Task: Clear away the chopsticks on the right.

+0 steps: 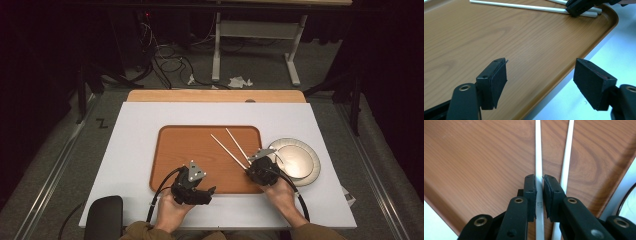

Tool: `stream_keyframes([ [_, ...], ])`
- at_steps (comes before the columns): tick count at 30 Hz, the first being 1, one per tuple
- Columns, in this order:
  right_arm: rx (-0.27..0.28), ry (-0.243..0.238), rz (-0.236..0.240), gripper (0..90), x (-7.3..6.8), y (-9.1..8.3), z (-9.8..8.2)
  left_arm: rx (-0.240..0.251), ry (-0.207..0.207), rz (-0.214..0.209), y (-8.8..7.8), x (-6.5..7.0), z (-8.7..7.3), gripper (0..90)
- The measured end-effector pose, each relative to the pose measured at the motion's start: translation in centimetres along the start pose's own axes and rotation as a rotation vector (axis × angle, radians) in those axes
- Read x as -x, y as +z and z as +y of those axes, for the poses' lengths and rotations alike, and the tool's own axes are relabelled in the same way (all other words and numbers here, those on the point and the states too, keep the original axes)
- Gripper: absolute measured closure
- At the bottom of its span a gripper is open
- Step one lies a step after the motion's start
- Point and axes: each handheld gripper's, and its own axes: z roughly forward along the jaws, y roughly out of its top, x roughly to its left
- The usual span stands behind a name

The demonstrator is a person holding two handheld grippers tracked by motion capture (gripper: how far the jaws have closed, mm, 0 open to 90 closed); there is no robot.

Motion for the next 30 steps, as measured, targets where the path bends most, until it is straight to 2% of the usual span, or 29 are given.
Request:
stream_keyframes([
  [2,-0.001,-0.008,-0.008,81.6,0.0,0.0,0.0,0.002,-0.001,0.001,0.0,0.0,0.0,26.7],
  [7,0.064,-0.014,-0.003,78.6,0.0,-1.0,0.2,0.005,-0.003,0.0,-0.2,0.0,0.0,26.8],
  [13,0.086,-0.023,0.008,74.5,0.0,-1.5,0.1,0.009,-0.005,0.001,-0.3,0.0,-0.1,26.8],
  [18,0.107,-0.032,0.011,70.6,0.5,-2.6,-0.1,0.013,-0.012,0.004,-0.6,-0.2,-0.2,26.8],
  [24,0.144,-0.021,0.043,69.6,1.6,-4.1,-0.6,0.019,-0.024,0.005,-0.8,-0.2,-0.2,26.7],
  [30,0.166,-0.013,0.068,68.9,1.8,-4.8,-1.0,0.029,-0.042,-0.002,-1.1,-0.4,-0.4,26.7],
])
